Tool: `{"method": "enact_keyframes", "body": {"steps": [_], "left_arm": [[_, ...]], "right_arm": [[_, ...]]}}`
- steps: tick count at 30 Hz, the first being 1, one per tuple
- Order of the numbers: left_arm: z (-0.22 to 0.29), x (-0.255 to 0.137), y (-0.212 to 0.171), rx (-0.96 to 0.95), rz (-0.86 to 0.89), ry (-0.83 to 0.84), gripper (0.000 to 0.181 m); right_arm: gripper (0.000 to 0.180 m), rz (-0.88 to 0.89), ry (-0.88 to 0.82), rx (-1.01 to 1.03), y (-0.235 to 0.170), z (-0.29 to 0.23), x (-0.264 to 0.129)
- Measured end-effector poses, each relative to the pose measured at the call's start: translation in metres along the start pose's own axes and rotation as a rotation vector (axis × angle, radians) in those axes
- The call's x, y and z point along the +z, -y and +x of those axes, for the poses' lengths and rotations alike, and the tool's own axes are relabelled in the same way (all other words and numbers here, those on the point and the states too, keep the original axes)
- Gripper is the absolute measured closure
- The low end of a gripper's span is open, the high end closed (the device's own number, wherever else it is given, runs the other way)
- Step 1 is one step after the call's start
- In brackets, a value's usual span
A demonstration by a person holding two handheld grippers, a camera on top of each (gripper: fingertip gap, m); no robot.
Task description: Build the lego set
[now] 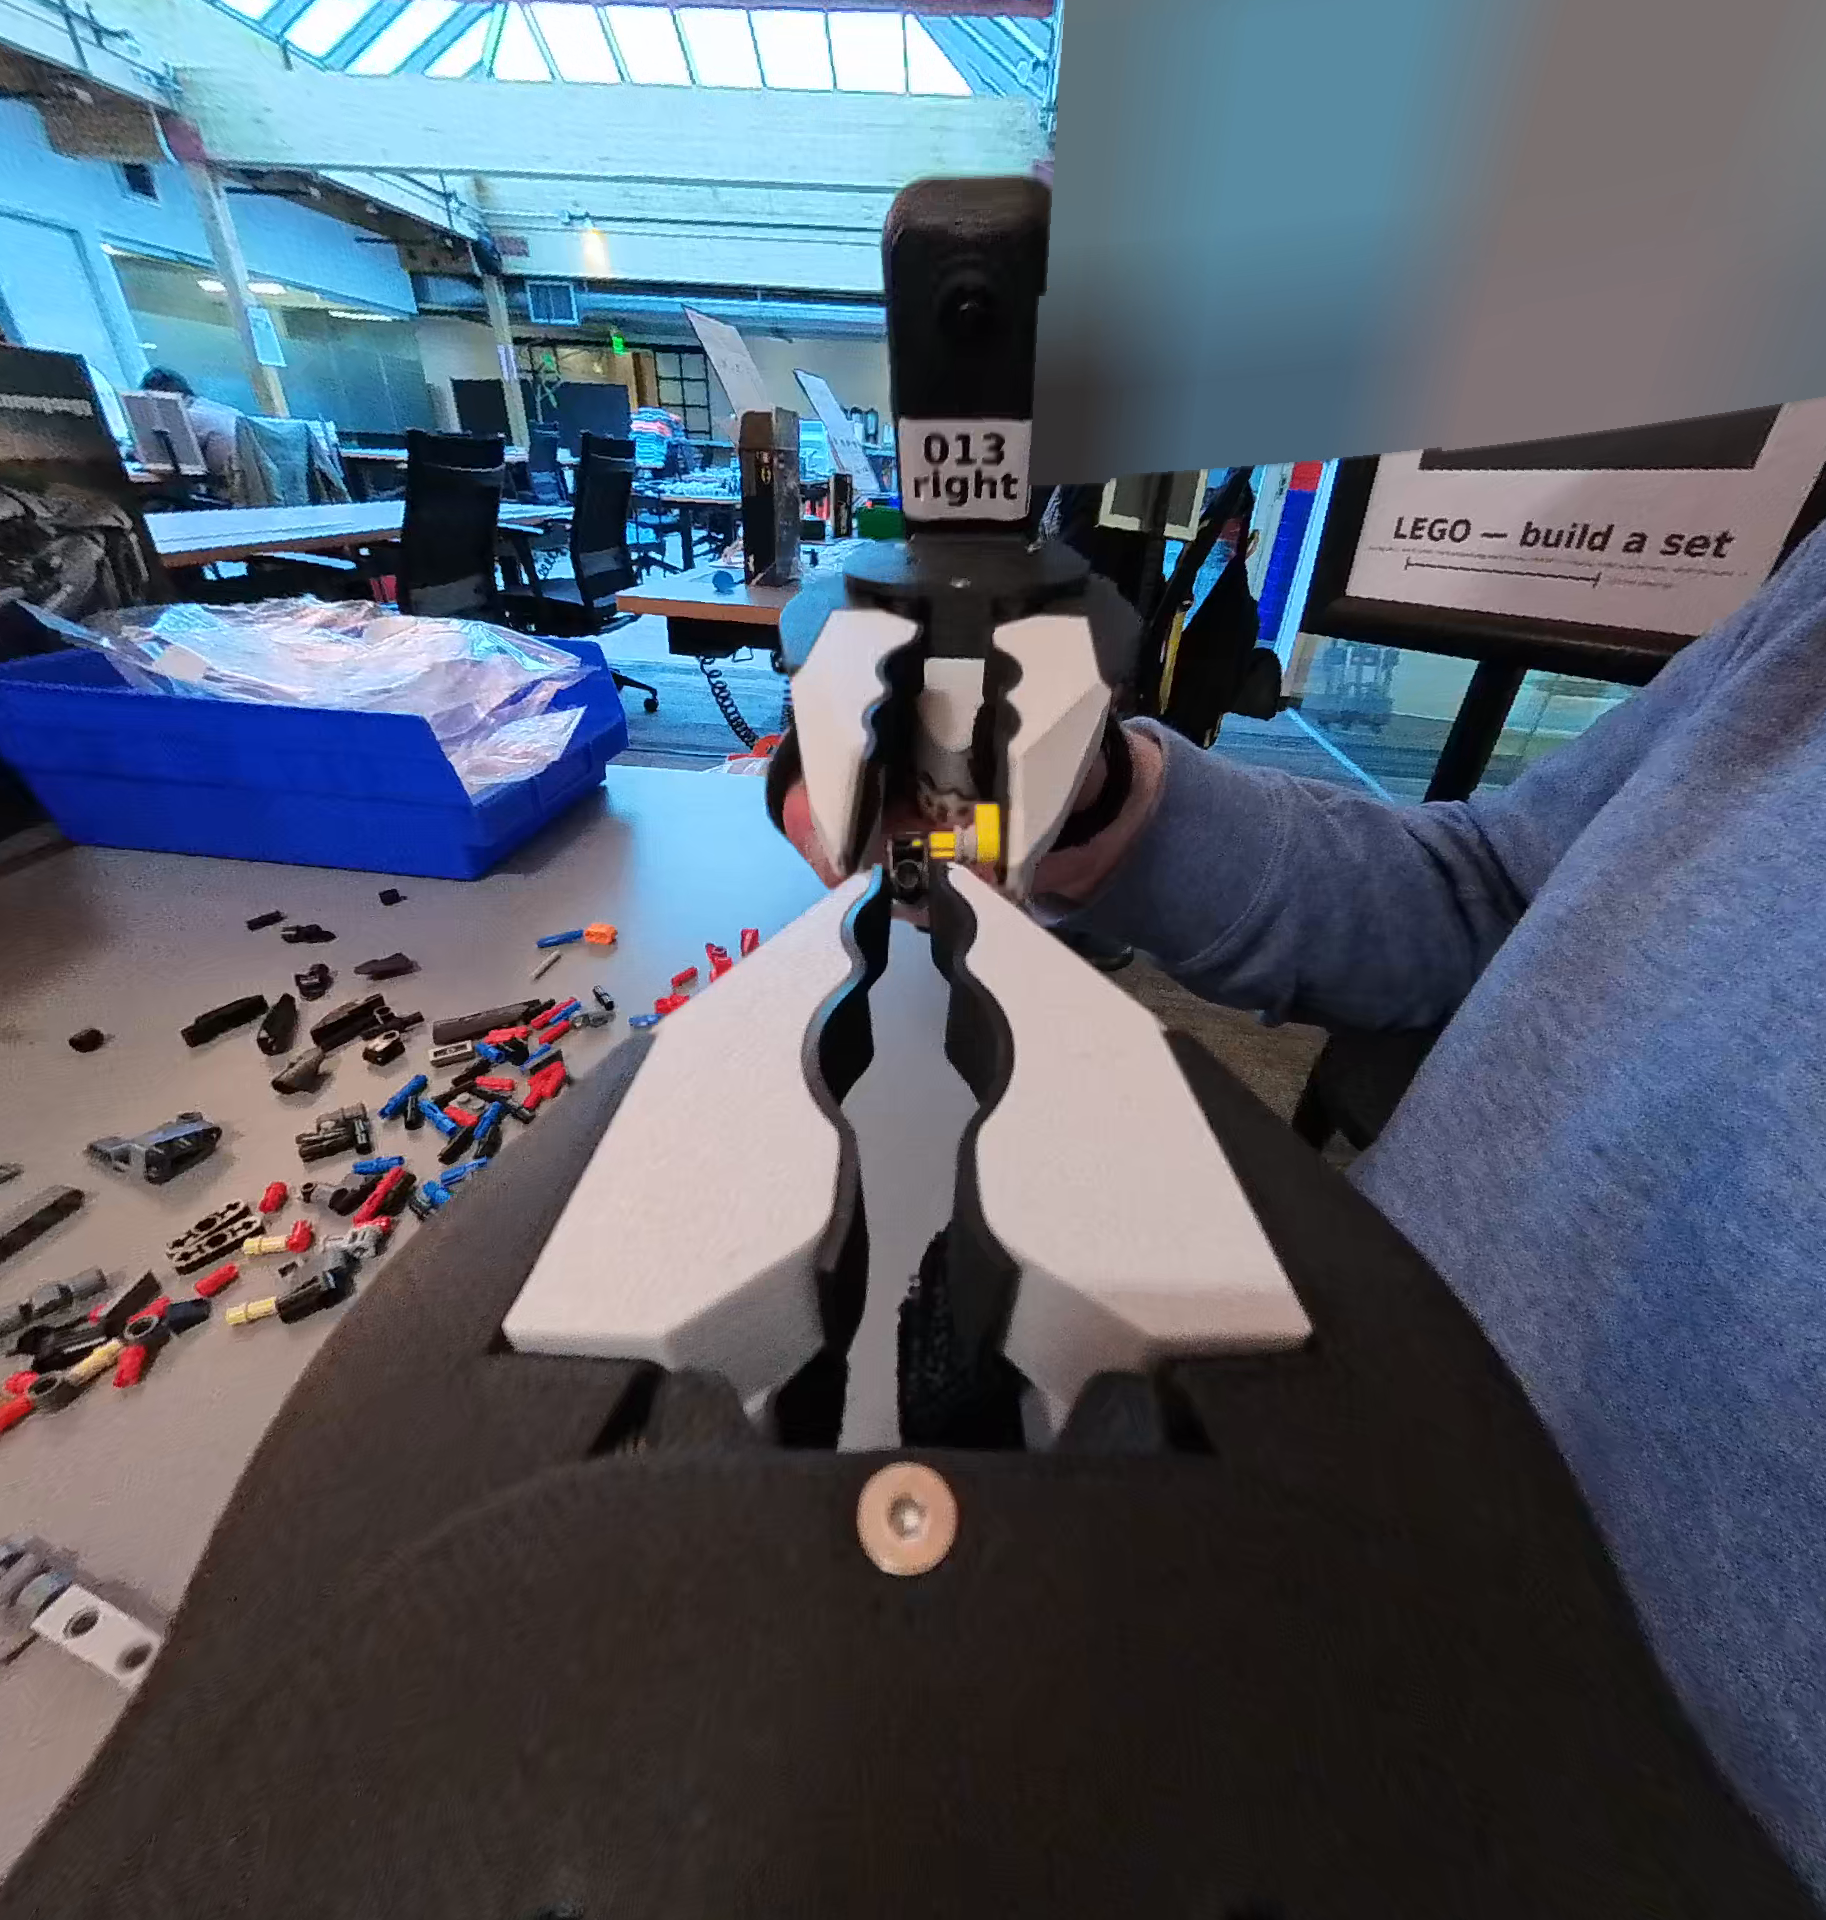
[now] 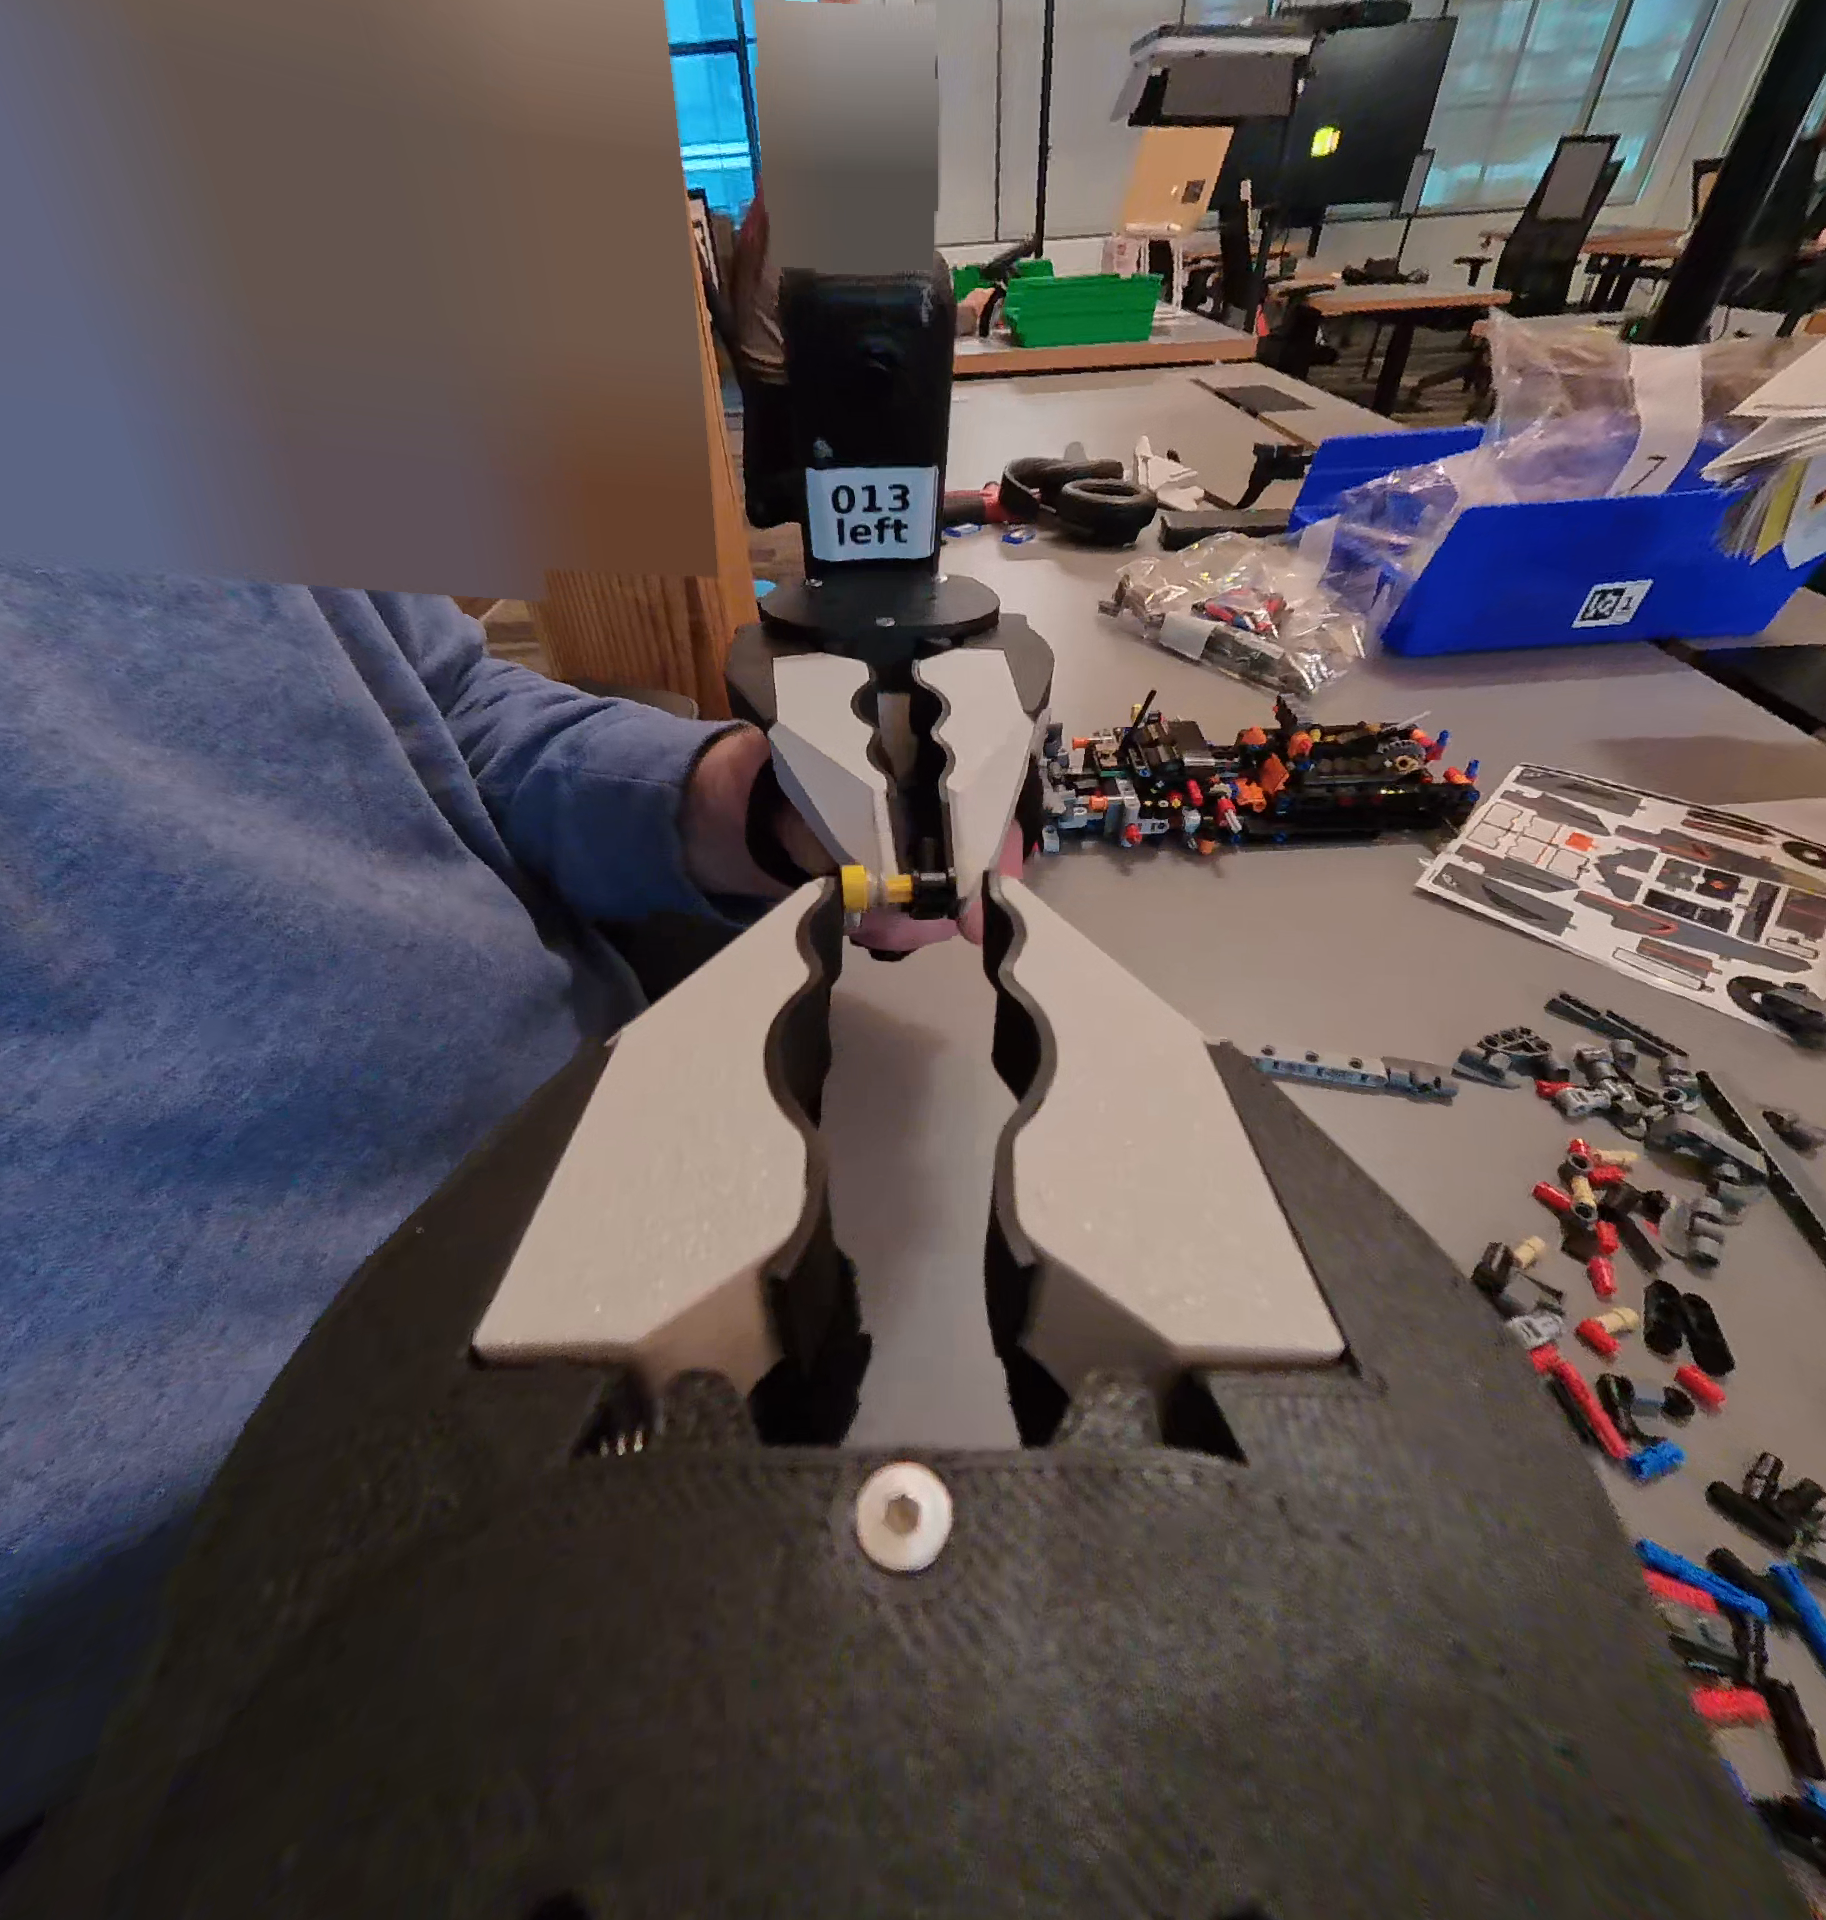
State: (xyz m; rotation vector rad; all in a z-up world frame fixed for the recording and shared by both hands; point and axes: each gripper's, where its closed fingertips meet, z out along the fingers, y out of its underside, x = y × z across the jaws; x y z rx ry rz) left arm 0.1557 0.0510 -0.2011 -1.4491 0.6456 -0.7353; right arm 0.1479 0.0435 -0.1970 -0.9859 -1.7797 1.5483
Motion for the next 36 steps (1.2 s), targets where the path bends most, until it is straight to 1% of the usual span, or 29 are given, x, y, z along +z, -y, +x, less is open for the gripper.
{"method": "enact_keyframes", "body": {"steps": [6, 13, 28, 36], "left_arm": [[0.005, 0.000, 0.005, 0.037, -0.005, -0.014, 0.175], [0.011, 0.003, 0.007, 0.080, -0.027, -0.022, 0.175], [0.018, 0.004, 0.009, 0.137, -0.066, -0.030, 0.175], [0.021, 0.004, 0.013, 0.220, -0.116, -0.015, 0.175]], "right_arm": [[0.159, 0.030, 0.020, -0.007, 0.002, -0.006, 0.000], [0.156, 0.081, 0.067, 0.043, 0.005, -0.012, -0.003], [0.161, 0.081, 0.072, 0.008, 0.007, -0.018, -0.007], [0.162, 0.083, 0.106, 0.013, 0.012, -0.023, -0.008]]}}
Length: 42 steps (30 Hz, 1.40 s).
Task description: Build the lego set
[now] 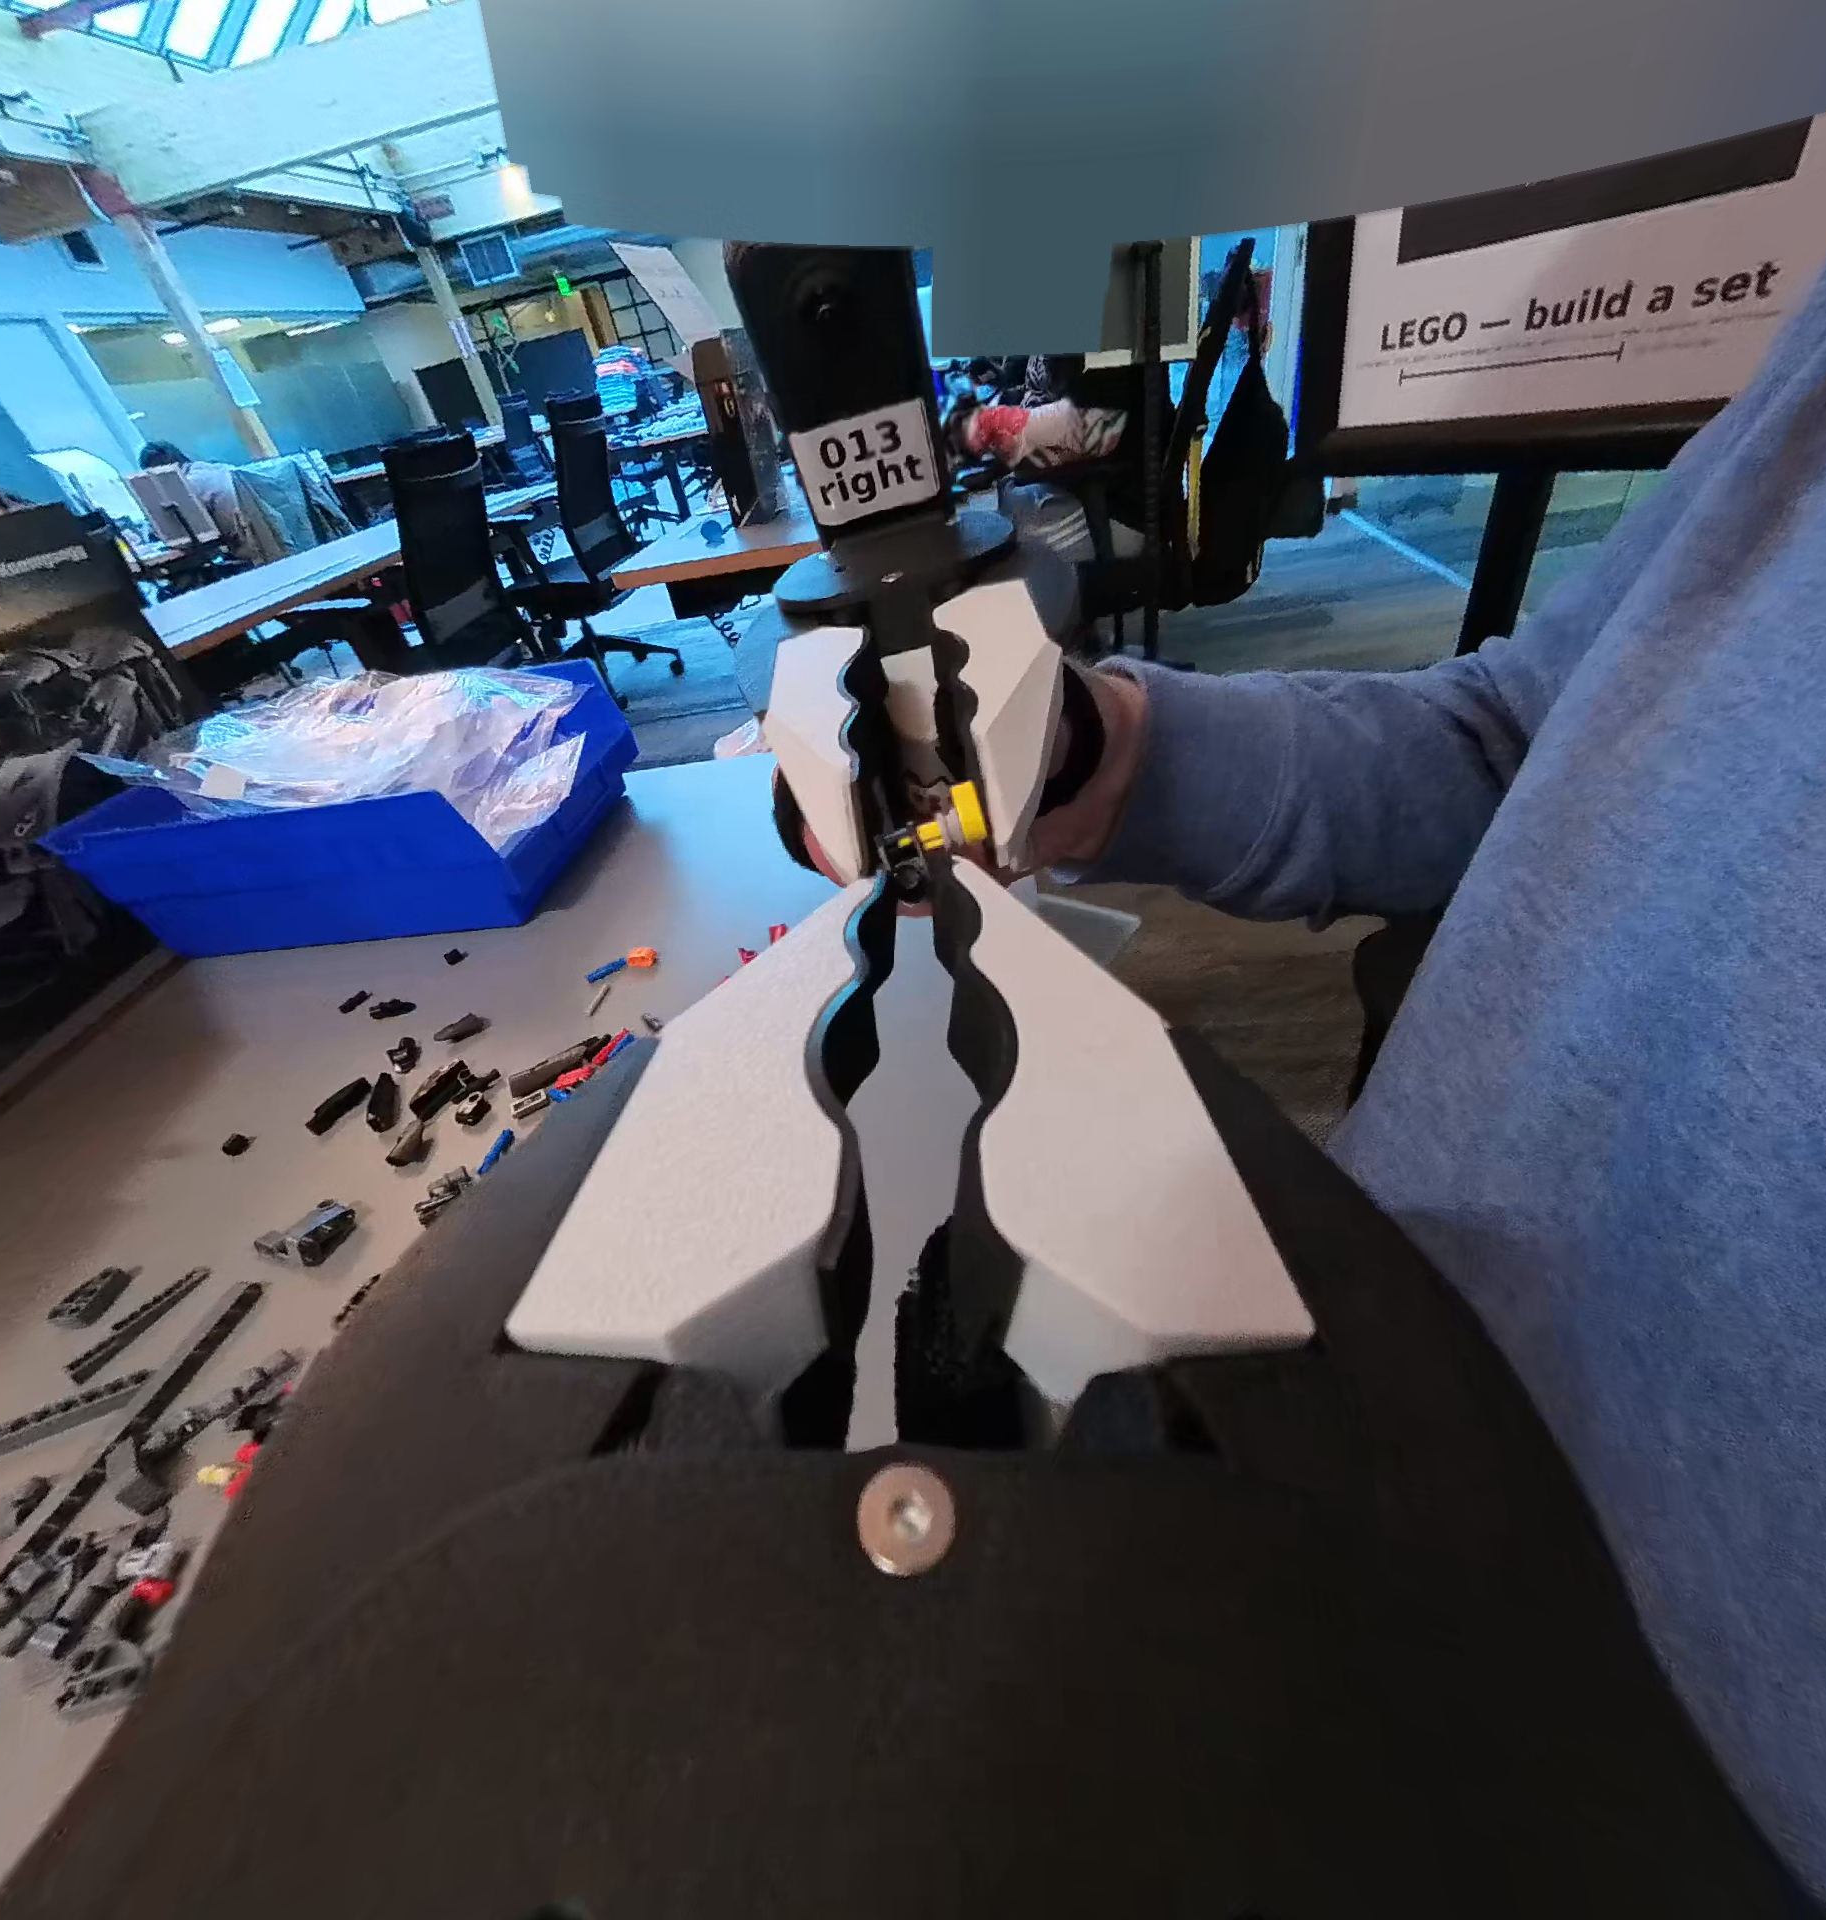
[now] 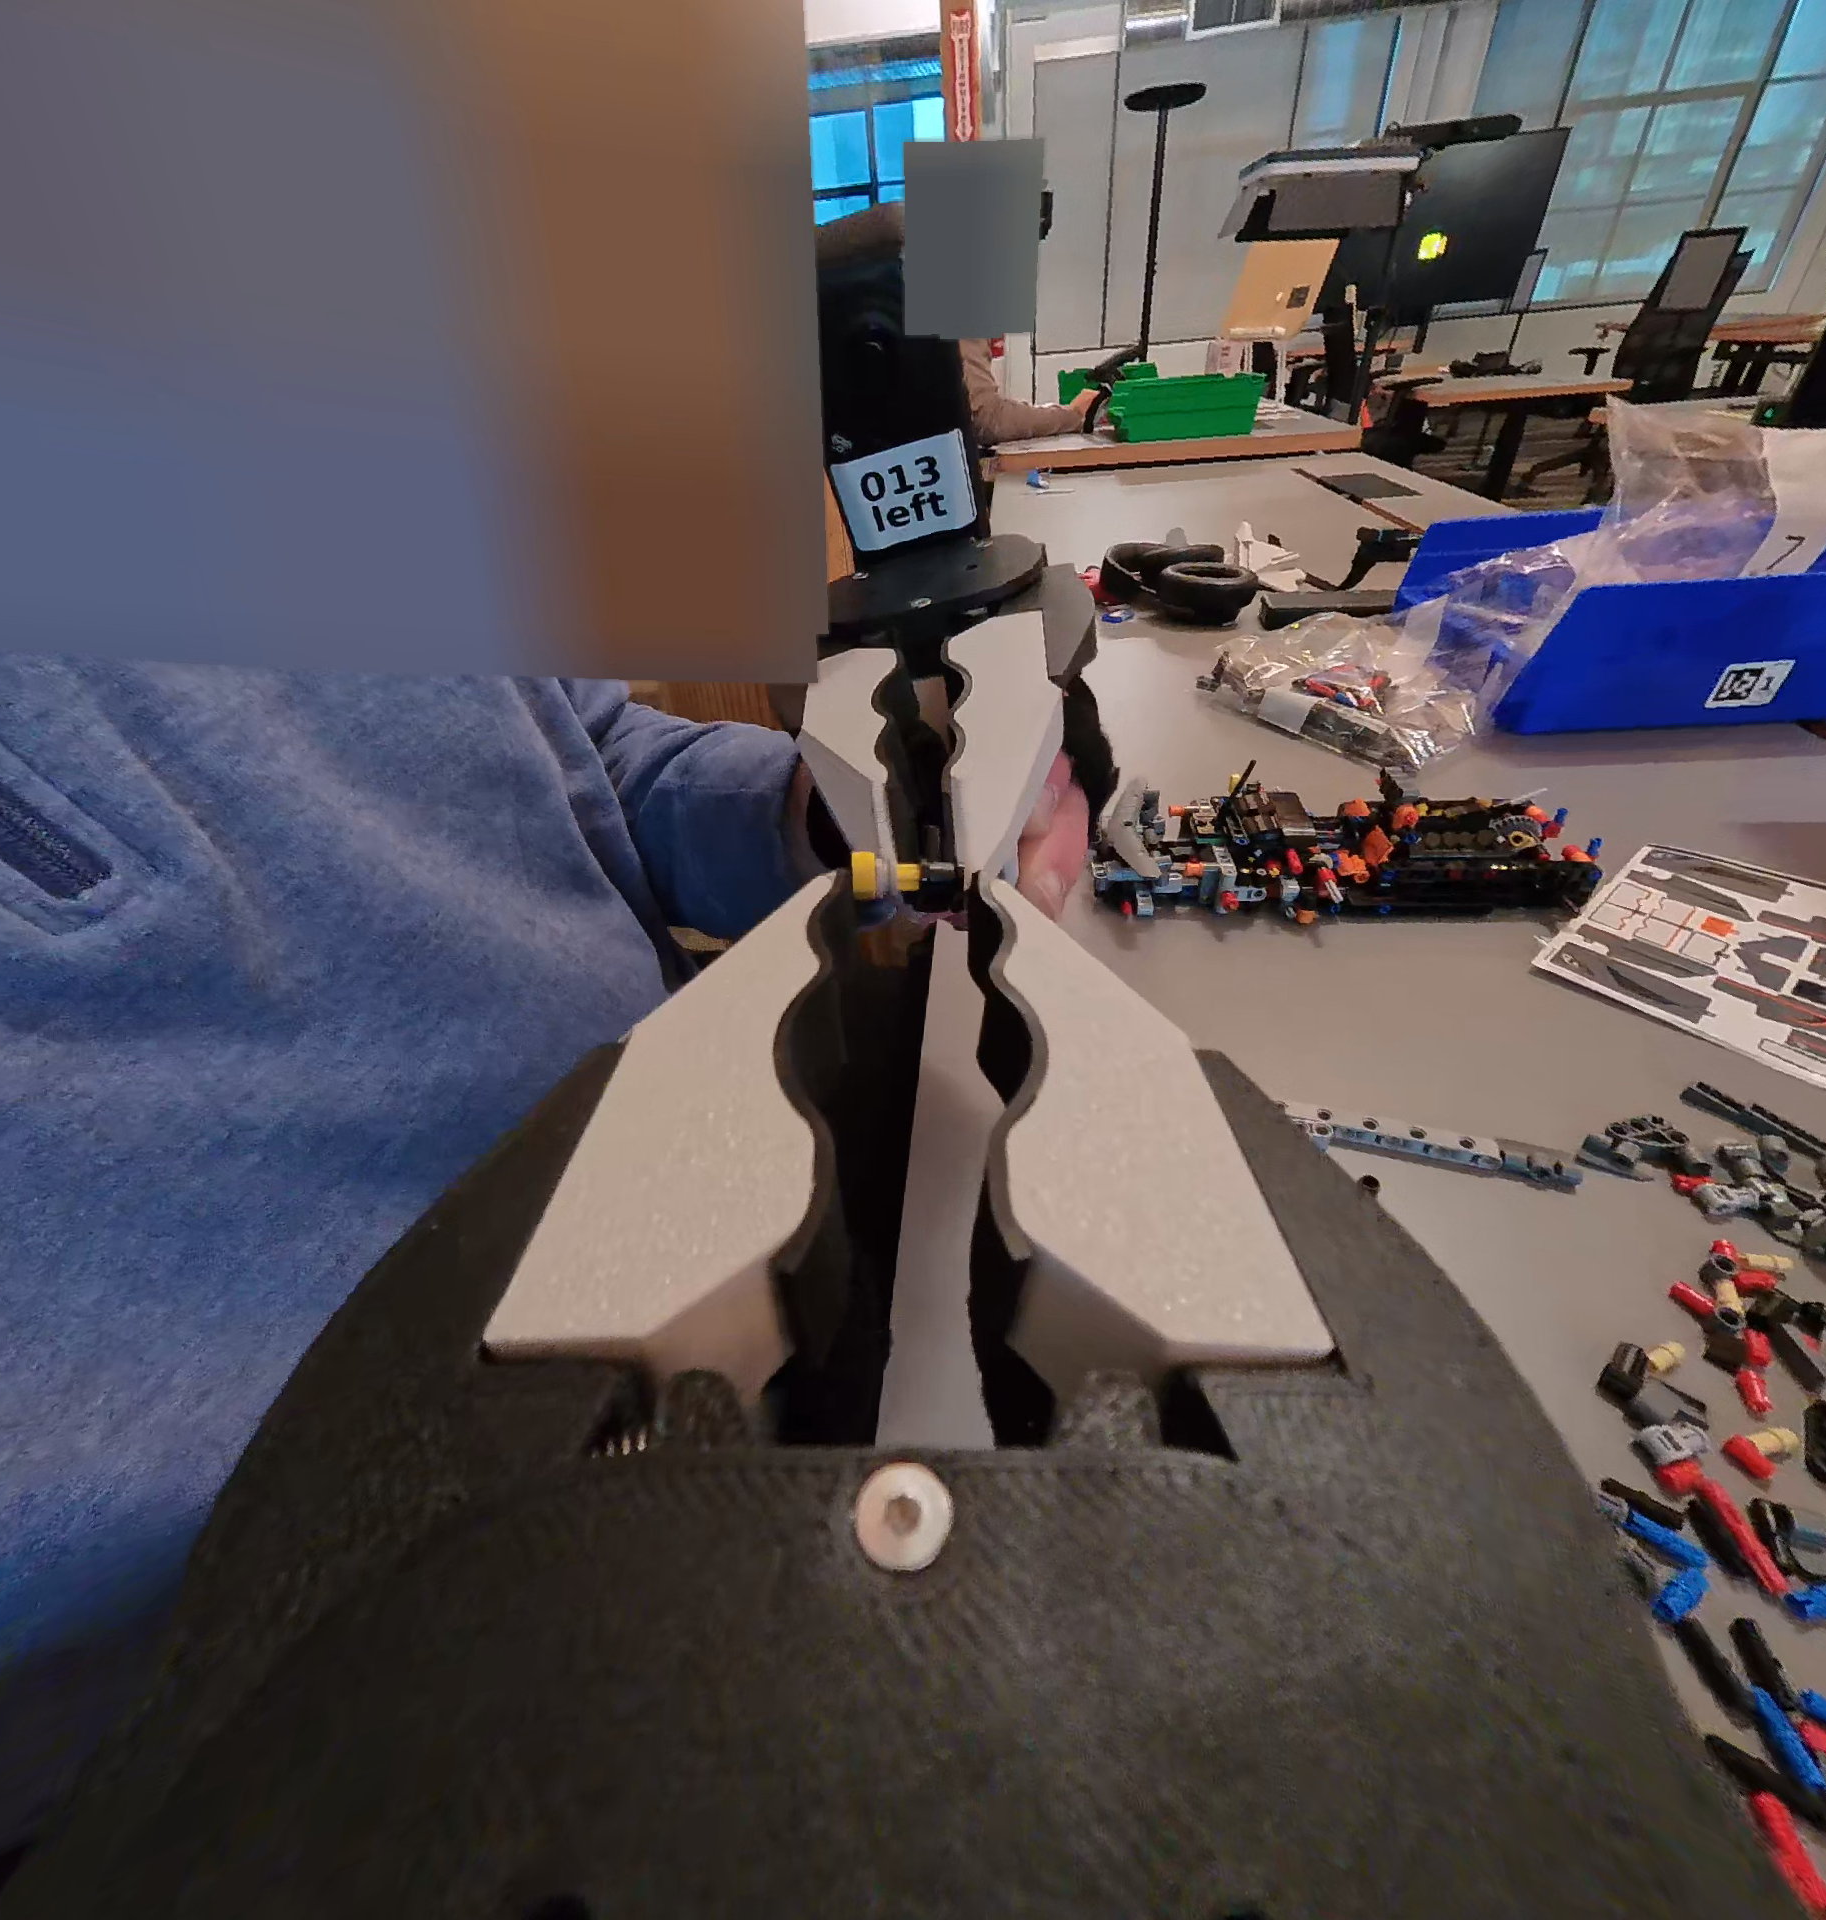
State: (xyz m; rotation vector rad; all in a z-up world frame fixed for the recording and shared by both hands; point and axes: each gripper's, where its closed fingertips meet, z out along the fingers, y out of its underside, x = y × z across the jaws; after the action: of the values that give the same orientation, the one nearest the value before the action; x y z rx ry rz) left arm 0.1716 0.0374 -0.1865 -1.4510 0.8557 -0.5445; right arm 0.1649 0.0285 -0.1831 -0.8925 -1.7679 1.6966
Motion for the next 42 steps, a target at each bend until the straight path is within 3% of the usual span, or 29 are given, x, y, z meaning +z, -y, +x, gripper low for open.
{"method": "enact_keyframes", "body": {"steps": [12, 18, 22, 29, 35, 39, 42], "left_arm": [[-0.001, -0.001, 0.003, 0.051, -0.035, 0.012, 0.175], [-0.003, -0.007, 0.005, 0.106, -0.038, 0.059, 0.175], [-0.005, -0.016, 0.008, 0.093, -0.021, 0.084, 0.175], [-0.008, -0.041, 0.019, 0.027, 0.062, 0.112, 0.175], [-0.009, -0.060, 0.022, -0.007, 0.111, 0.133, 0.175], [-0.016, -0.077, 0.015, -0.026, 0.049, 0.188, 0.171], [-0.031, -0.116, 0.009, -0.040, -0.028, 0.291, 0.163]], "right_arm": [[0.167, 0.012, -0.005, 0.007, 0.004, 0.003, 0.000], [0.151, 0.015, -0.040, 0.010, 0.009, 0.009, 0.002], [0.165, -0.053, -0.056, -0.082, 0.014, 0.004, 0.012], [0.160, -0.073, -0.059, -0.074, 0.026, 0.007, 0.035], [0.168, -0.091, -0.026, -0.110, 0.032, 0.004, 0.053], [0.168, -0.111, -0.023, -0.092, 0.030, 0.013, 0.067], [0.167, -0.125, -0.013, -0.066, 0.024, 0.023, 0.080]]}}
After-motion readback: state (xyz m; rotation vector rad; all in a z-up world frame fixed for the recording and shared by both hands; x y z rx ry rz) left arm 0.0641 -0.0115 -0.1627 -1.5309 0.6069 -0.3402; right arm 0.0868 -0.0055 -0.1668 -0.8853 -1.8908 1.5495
